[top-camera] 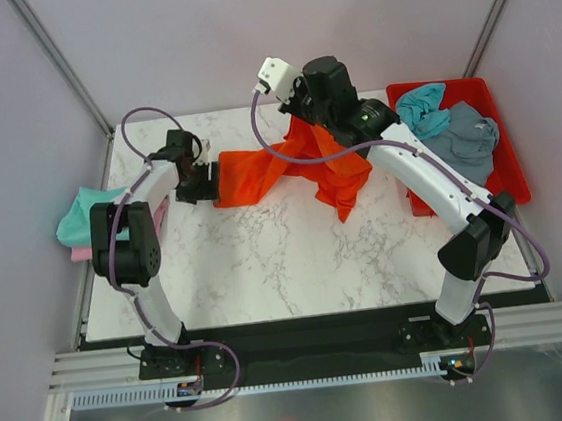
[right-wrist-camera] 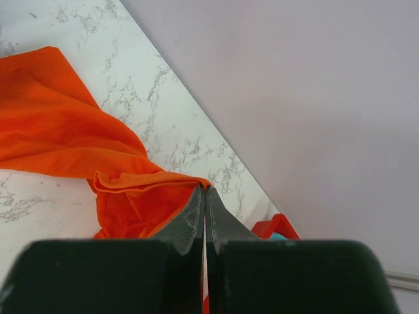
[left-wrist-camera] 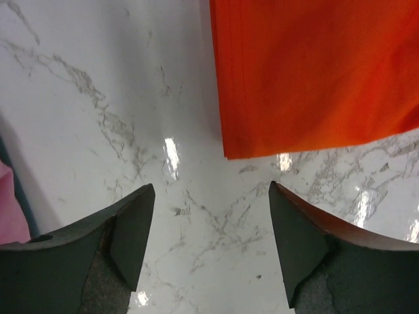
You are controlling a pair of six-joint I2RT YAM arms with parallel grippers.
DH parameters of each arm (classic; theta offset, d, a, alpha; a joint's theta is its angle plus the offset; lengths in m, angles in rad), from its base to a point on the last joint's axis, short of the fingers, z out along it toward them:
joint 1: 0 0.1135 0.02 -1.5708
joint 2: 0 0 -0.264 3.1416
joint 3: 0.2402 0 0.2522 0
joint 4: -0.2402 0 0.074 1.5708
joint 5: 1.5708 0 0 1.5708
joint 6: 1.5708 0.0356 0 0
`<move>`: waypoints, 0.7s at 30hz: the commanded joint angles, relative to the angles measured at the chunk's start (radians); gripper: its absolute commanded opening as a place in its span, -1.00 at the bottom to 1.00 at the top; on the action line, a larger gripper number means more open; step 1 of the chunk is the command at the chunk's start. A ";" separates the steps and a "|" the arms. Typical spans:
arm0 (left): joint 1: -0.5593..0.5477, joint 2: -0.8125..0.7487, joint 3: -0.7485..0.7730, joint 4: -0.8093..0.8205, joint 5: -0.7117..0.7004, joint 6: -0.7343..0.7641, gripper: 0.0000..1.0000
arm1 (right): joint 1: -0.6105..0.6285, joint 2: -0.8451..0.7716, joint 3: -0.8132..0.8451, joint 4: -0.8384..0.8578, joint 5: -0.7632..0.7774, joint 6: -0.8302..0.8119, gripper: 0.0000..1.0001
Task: Fold and stack the t-shirts
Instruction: Flatten the tshirt out
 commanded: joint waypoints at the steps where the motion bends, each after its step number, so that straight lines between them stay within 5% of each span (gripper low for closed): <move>1: -0.007 0.074 0.118 -0.025 0.047 0.030 0.49 | 0.001 -0.010 0.043 0.017 0.029 -0.015 -1.00; 18: -0.023 0.246 0.246 -0.088 0.185 0.029 0.44 | -0.005 0.027 0.060 0.055 0.075 -0.028 -1.00; 20: -0.023 0.248 0.242 -0.096 0.217 0.026 0.31 | -0.008 0.033 0.062 0.066 0.086 -0.023 -1.00; 21: -0.023 0.243 0.236 -0.097 0.245 0.023 -0.07 | -0.011 0.036 0.065 0.070 0.094 -0.020 -1.00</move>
